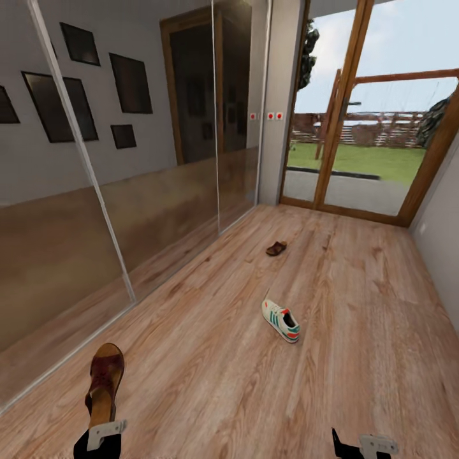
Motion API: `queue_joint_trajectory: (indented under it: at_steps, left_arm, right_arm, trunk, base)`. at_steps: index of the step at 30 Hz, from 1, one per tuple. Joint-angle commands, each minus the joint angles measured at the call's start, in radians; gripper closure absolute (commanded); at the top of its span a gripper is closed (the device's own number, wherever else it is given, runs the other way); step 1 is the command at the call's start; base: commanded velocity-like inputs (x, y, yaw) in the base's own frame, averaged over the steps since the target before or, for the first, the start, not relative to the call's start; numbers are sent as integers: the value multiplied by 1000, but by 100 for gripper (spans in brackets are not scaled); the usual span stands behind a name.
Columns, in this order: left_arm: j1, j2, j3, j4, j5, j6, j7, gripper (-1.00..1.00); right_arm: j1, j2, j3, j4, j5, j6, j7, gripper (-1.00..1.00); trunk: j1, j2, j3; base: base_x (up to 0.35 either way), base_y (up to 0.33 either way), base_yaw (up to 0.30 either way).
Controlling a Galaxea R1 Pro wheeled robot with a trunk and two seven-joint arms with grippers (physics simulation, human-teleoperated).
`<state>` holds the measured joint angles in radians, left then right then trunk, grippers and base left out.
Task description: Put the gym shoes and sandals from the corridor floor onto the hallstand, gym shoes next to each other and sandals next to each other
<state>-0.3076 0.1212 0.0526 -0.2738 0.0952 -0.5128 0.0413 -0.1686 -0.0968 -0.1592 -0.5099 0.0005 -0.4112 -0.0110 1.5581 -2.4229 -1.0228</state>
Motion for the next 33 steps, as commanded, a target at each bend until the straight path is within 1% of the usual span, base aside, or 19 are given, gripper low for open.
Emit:
queue_joint_trajectory:
  at_steps: [1,17,33]
  left_arm:
    - [-1,0,-2,1,6,-3,-1,100]
    - [-1,0,-2,2,6,-3,-1,100]
    - [-1,1,-2,4,7,-4,-1,100]
  right_arm:
    - [0,0,0,0,1,-3,-1,-100]
    - [0,1,1,2,3,-1,-1,-100]
    - [0,2,1,2,3,0,0,-100]
  trunk:
    - [-4,7,2]
    - [-4,7,2]
    - [-4,7,-7]
  base:
    - [0,0,278]
    - [0,0,278]
    - [0,0,274]
